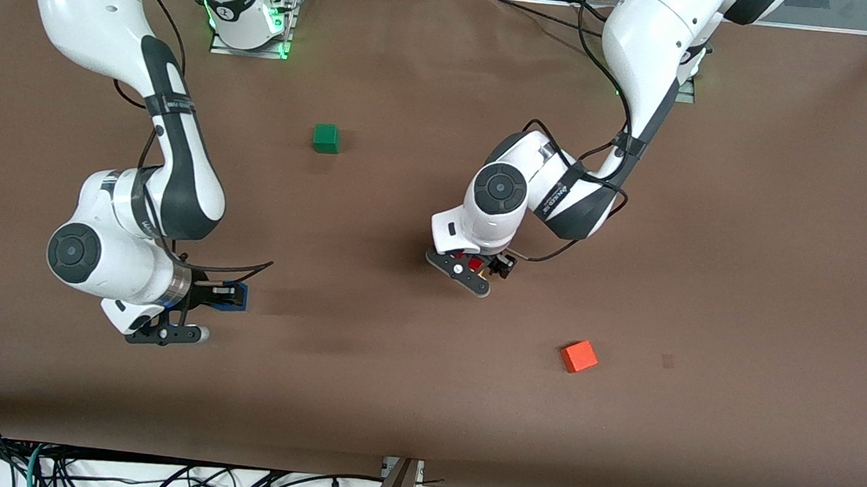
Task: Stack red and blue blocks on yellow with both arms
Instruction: 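Place the red cube on the yellow cube while the right gripper grasps blue, then carry the blue cube over the red cube while the left gripper withdraws, then lower the blue cube onto the red cube and open the right gripper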
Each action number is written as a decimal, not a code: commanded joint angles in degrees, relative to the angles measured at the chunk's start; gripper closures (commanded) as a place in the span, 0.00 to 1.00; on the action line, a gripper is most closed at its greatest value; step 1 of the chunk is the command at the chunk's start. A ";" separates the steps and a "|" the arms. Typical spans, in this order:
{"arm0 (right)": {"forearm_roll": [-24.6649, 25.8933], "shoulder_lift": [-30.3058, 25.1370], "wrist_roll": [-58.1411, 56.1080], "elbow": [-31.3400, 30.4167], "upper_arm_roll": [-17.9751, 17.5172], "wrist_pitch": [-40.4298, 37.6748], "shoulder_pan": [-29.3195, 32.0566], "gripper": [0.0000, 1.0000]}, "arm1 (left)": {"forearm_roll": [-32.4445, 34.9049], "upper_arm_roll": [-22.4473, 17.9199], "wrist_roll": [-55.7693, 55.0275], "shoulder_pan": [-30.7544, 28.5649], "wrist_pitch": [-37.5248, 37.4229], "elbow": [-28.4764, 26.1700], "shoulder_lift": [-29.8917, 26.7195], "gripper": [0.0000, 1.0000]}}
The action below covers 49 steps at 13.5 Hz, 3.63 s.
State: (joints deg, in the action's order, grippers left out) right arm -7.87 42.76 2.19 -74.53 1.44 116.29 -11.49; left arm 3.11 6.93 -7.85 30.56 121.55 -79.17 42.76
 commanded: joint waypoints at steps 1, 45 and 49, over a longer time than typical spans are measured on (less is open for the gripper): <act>0.49 -0.31 5.87 1.93 0.40 -3.43 -2.91 0.64 | 0.23 -0.16 -0.15 -1.81 -3.58 4.26 -2.07 0.00; 6.99 7.69 79.72 11.07 0.76 14.05 -35.27 0.30 | -3.46 -0.95 0.73 -35.57 -28.91 -5.04 -32.48 0.00; 6.91 6.99 79.37 11.16 0.84 13.35 -35.09 0.00 | -3.46 -0.95 0.73 -35.57 -28.91 -4.50 -32.04 0.00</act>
State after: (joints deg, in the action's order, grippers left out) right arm -1.69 49.24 80.77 -65.39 2.09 130.30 -46.58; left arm 0.30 5.84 -7.72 -4.68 93.04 -85.73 9.48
